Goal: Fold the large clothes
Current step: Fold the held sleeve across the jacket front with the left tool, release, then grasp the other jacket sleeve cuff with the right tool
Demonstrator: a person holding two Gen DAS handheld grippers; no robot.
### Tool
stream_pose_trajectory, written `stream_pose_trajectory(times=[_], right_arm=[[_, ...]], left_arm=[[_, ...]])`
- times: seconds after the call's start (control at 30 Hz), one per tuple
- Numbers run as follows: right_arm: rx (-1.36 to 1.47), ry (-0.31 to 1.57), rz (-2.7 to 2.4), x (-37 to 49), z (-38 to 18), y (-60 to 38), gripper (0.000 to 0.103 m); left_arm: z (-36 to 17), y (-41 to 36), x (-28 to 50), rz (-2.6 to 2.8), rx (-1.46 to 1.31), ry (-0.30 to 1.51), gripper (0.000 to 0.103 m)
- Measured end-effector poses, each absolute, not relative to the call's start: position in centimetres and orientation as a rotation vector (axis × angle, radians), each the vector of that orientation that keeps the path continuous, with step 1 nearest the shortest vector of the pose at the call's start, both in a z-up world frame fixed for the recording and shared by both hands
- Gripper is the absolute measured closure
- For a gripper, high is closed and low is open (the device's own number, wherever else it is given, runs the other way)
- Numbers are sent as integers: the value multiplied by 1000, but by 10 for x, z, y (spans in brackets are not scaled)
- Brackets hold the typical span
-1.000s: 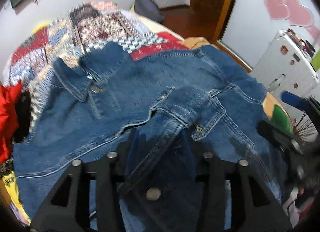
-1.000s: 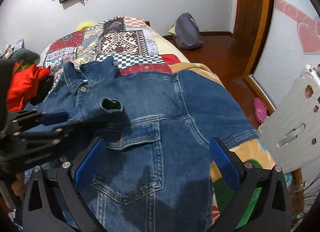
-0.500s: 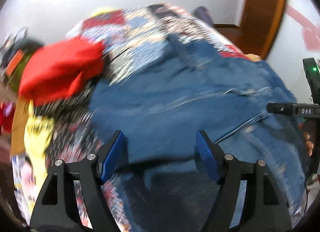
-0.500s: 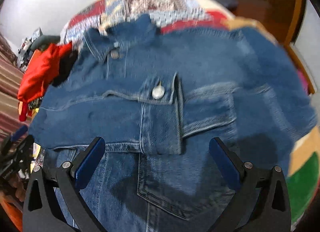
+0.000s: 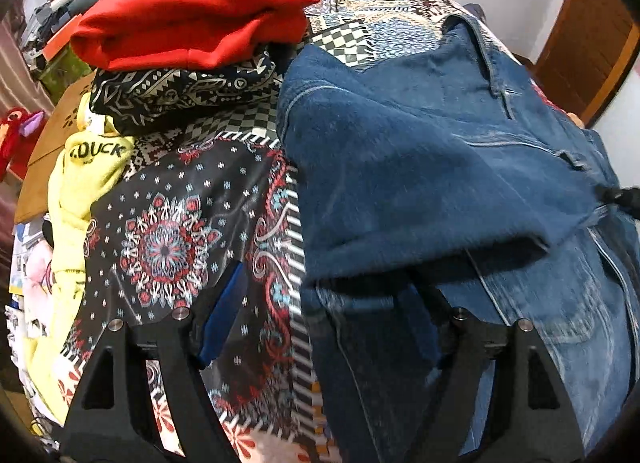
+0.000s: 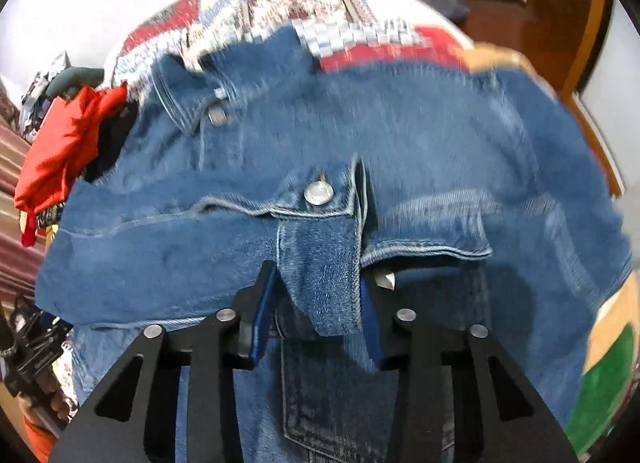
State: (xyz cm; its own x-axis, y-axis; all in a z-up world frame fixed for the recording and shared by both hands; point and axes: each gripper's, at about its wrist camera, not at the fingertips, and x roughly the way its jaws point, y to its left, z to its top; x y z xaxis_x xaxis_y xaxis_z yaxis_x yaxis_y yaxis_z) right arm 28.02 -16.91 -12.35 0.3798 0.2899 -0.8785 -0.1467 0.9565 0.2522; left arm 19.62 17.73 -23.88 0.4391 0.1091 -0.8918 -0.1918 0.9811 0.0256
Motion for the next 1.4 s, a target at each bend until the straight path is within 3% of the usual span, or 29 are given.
stream_pose_trajectory(times=[0.07, 0.27, 0.5, 0.67, 0.73, 0.83, 1.07, 1.4], right_arm=[[108, 1083, 272, 285, -105, -169, 80], [21, 875, 189, 295, -54, -180, 81], [8, 1042, 133, 308, -115, -198, 77], [-53, 1126, 102, 302, -146, -208, 57], [-100, 1120, 89, 297, -145, -210, 40], [-158, 1114, 75, 290, -139, -215, 27], [-193, 1074, 94, 268, -117, -232, 26], [-49, 912, 23, 262, -61, -286, 22]], left_arm=[[-240, 180, 202, 216, -85, 1093, 28], [-237, 187, 207, 266, -110, 1073, 28], [-250, 182, 205, 295, -49, 1091, 27], [-252, 191, 201, 294, -99, 1102, 25], [-251, 190, 199, 293, -94, 1107, 25], [-248, 188, 193, 295, -64, 1116, 25], [-218, 170, 178, 245, 5, 1074, 25], [-135, 119, 202, 149, 67, 870, 24]])
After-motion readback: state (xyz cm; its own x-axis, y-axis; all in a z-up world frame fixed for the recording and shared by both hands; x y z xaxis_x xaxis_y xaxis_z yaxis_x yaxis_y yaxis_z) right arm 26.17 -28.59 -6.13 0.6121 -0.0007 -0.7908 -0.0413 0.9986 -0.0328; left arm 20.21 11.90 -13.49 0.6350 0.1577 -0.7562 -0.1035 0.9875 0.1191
